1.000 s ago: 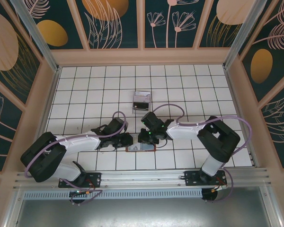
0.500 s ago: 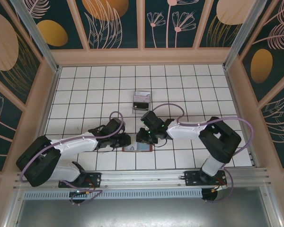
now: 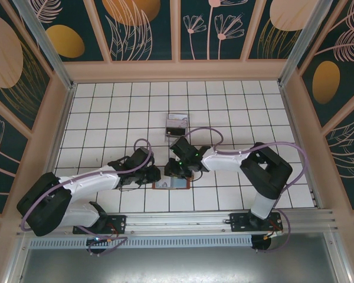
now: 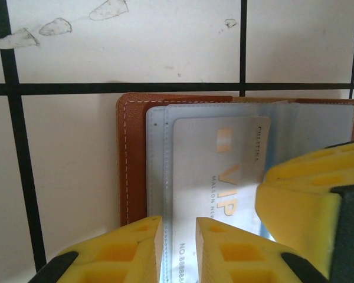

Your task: Take the credit cards out of the card holder

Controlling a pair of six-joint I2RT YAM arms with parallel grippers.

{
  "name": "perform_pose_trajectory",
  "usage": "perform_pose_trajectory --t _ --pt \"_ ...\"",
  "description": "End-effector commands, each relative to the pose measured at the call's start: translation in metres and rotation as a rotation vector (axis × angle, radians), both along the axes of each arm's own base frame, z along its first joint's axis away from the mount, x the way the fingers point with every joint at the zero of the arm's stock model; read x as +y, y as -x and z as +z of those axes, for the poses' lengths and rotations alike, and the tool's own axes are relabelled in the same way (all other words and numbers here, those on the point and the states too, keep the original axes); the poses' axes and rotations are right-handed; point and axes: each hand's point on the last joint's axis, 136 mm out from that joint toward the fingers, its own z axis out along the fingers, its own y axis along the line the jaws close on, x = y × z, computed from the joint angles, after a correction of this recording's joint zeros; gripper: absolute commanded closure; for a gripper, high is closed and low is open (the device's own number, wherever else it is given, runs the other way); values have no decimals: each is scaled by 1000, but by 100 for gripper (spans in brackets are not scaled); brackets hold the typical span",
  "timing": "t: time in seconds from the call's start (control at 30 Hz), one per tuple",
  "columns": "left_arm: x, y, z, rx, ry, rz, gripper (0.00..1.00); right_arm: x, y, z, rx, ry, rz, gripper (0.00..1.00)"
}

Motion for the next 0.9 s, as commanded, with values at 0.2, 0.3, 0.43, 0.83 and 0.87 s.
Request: perform_pose_trajectory --t 0.2,0.3,0.43,0.83,0.87 --pt "7 6 -10 22 -25 -2 78 7 8 -9 29 33 14 72" --pt "7 6 -11 22 -25 -3 78 8 8 -8 28 36 16 71" --pt "7 6 -11 24 -22 -4 78 8 9 -11 30 61 20 68" --pt "6 7 -10 24 -18 -6 75 -10 2 -8 -30 252 22 64" --pt "6 7 -10 25 -19 -8 75 -11 1 -8 -33 258 22 64"
